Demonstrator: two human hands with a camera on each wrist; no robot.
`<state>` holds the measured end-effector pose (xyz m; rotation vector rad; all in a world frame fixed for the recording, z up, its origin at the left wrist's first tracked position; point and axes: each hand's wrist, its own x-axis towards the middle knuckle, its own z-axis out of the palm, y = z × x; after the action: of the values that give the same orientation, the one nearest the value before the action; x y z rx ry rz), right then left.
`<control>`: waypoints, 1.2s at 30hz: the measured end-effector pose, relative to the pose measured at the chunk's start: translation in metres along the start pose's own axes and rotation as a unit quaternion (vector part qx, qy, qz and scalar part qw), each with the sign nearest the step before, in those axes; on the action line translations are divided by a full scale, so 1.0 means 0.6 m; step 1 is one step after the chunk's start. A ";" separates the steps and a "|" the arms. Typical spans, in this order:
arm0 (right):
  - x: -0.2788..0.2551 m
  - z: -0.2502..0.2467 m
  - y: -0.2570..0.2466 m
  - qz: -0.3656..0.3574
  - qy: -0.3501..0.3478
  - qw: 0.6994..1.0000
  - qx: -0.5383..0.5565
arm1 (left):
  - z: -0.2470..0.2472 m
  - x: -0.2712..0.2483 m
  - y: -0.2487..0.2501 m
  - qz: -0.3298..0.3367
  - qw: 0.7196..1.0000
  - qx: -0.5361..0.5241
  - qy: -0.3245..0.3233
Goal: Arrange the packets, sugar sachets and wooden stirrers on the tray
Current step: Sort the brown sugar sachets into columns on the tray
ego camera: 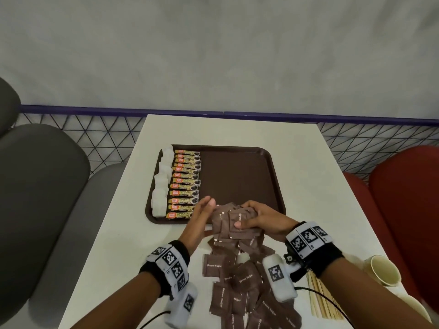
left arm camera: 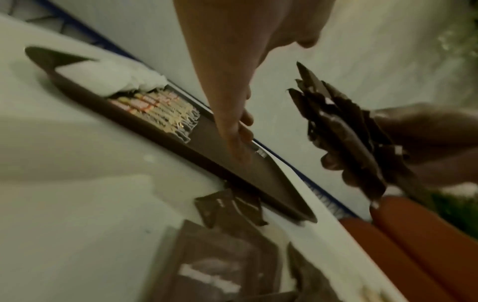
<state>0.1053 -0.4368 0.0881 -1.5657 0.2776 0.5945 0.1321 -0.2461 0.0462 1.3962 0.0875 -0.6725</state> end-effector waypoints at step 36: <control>0.085 0.066 0.033 -0.085 0.101 0.982 0.135 | -0.051 -0.006 0.002 -0.103 0.971 -0.202 -0.074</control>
<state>0.1297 -0.3911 0.0451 -1.3692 0.3577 0.2525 0.1395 -0.2162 0.0428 0.9490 0.2399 -0.8749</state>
